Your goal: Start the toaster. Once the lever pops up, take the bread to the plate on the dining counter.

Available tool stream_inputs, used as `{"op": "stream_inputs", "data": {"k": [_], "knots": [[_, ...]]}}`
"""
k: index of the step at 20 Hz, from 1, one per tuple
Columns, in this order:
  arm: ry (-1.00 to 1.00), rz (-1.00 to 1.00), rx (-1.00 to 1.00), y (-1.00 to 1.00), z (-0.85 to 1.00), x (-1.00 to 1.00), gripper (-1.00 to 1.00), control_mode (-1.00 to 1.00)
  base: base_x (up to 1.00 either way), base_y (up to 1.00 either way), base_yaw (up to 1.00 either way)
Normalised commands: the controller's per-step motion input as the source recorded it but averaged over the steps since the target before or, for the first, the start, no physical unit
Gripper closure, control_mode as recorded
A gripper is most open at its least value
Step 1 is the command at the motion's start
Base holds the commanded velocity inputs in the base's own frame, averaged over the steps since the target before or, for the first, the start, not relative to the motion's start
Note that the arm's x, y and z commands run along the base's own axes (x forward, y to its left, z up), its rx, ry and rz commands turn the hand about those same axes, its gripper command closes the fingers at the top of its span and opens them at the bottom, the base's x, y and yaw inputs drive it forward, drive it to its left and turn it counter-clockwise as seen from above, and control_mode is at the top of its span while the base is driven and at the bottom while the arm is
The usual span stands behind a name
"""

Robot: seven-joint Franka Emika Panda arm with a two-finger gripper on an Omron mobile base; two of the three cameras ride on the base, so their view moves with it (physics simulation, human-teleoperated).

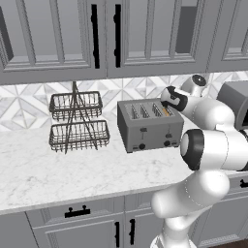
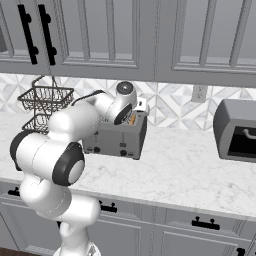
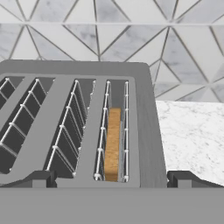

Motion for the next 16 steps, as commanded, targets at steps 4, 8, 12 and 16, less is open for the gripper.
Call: {"op": "stream_inputs", "data": {"k": [4,8,12,16], "knots": [[0.0,0.0,0.0,0.0,0.0,0.0,-1.0,-1.0,0.0,0.0,0.0],[0.0,0.0,0.0,0.0,0.0,0.0,-1.0,-1.0,0.0,0.0,0.0],[0.0,0.0,0.0,0.0,0.0,0.0,-1.0,-1.0,0.0,0.0,0.0],[0.0,0.0,0.0,0.0,0.0,0.0,-1.0,-1.0,0.0,0.0,0.0]]}}
